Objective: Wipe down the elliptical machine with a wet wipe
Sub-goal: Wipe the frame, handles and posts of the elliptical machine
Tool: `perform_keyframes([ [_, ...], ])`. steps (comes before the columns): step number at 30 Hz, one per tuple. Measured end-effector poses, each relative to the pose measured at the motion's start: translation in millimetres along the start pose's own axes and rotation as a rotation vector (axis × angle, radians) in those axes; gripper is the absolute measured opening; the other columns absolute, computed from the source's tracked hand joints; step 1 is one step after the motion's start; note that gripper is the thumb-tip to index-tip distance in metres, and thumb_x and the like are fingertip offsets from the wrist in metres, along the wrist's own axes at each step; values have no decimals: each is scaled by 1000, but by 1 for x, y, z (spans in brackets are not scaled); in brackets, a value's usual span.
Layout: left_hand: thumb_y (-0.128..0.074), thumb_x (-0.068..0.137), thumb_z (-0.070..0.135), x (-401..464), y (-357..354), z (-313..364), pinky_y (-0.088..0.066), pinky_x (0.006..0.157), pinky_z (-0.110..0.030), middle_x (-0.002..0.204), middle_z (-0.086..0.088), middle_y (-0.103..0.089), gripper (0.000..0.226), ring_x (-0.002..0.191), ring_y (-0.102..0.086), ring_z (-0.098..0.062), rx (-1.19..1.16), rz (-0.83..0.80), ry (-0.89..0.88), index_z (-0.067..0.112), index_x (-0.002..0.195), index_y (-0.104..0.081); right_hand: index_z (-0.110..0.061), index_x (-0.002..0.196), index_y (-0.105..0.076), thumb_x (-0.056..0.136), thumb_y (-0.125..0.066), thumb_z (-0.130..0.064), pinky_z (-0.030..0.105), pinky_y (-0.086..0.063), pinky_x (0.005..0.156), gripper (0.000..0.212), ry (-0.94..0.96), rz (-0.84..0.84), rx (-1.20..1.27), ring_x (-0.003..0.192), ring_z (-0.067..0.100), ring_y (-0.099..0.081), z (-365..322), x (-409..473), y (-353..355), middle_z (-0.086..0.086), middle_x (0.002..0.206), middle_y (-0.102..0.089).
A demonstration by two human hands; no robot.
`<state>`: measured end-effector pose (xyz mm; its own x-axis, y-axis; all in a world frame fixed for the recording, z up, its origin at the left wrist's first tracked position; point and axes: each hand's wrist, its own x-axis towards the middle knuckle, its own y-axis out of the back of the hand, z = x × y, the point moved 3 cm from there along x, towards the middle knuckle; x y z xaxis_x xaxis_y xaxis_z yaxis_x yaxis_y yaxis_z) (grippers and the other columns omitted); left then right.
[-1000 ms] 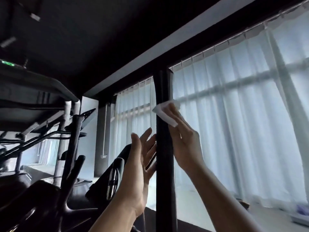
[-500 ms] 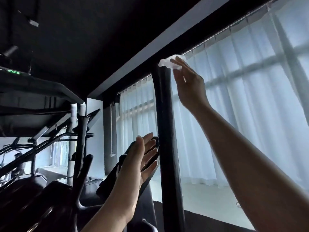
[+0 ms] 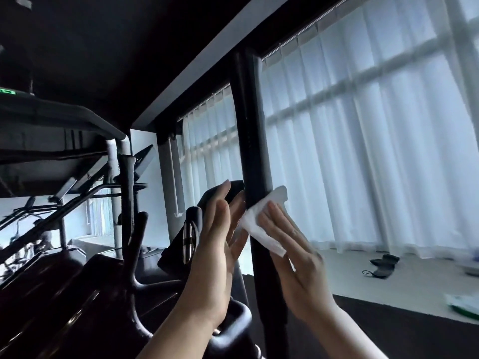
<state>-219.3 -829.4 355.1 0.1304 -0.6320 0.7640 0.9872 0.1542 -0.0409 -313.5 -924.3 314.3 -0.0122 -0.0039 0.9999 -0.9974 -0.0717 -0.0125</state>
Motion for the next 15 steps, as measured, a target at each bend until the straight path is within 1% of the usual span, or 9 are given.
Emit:
perform_keyframes([
  [2, -51, 74, 78, -14, -4, -14, -25, 118, -44, 145, 23, -47, 62, 138, -38, 0, 113, 12, -28, 54, 131, -48, -2, 134, -51, 94, -48, -8, 25, -33, 112, 41, -26, -6, 16, 139, 19, -39, -3, -27, -1, -3, 149, -45],
  [3, -51, 74, 77, -21, -5, -21, -24, 118, -42, 145, 26, -45, 61, 138, -35, 4, 151, 37, -50, 55, 130, -47, -2, 134, -52, 94, -49, -10, 25, -33, 112, 41, -37, -13, 13, 139, 20, -39, -5, -39, 0, -4, 149, -44],
  [6, -40, 80, 65, -48, -5, -35, -31, 111, -25, 142, 34, -43, 58, 134, -33, 13, 218, 118, -99, 48, 135, -43, -3, 133, -53, 99, -47, -20, 25, -34, 111, 39, -82, -70, -14, 138, 20, -41, -13, -70, 8, -5, 149, -44],
  [8, -40, 86, 57, -69, -6, -44, -35, 107, -14, 144, 31, -43, 54, 136, -34, 9, 268, 124, -143, 42, 137, -44, -4, 133, -55, 97, -48, -16, 24, -36, 110, 38, -160, -127, -29, 136, 18, -43, -15, -94, 21, -5, 147, -47],
  [9, -41, 89, 50, -81, -7, -48, -36, 107, -14, 144, 25, -46, 48, 137, -36, 3, 291, 122, -176, 38, 135, -48, -6, 131, -58, 96, -49, -13, 24, -38, 108, 36, -233, -133, -6, 134, 18, -46, -16, -107, 29, -4, 144, -50],
  [11, -45, 93, 34, -108, -13, -57, -43, 105, -28, 137, 11, -55, 36, 134, -47, -14, 388, 106, -261, 32, 126, -58, -13, 123, -66, 96, -52, -14, 23, -44, 102, 31, -491, -30, 138, 127, 19, -54, -18, -137, 51, -2, 134, -60],
  [13, -48, 94, 26, -142, -28, -71, -48, 98, -34, 127, 8, -62, 29, 122, -57, -19, 493, 35, -302, 29, 119, -61, -22, 107, -76, 92, -58, -37, 22, -51, 91, 27, -830, 226, 289, 109, 19, -66, -21, -170, 76, 1, 113, -71],
  [14, -50, 94, 25, -161, -37, -85, -49, 95, -33, 122, 9, -64, 25, 118, -60, -17, 507, -15, -271, 27, 115, -63, -21, 99, -77, 88, -62, -50, 23, -53, 83, 34, -965, 327, 282, 96, 17, -69, -23, -186, 88, 1, 101, -74],
  [15, -53, 93, 25, -180, -46, -100, -50, 92, -30, 117, 10, -66, 22, 114, -62, -14, 487, -52, -195, 26, 112, -65, -17, 92, -76, 86, -62, -52, 24, -52, 76, 39, -1080, 368, 213, 85, 15, -67, -24, -204, 98, 1, 90, -74],
])
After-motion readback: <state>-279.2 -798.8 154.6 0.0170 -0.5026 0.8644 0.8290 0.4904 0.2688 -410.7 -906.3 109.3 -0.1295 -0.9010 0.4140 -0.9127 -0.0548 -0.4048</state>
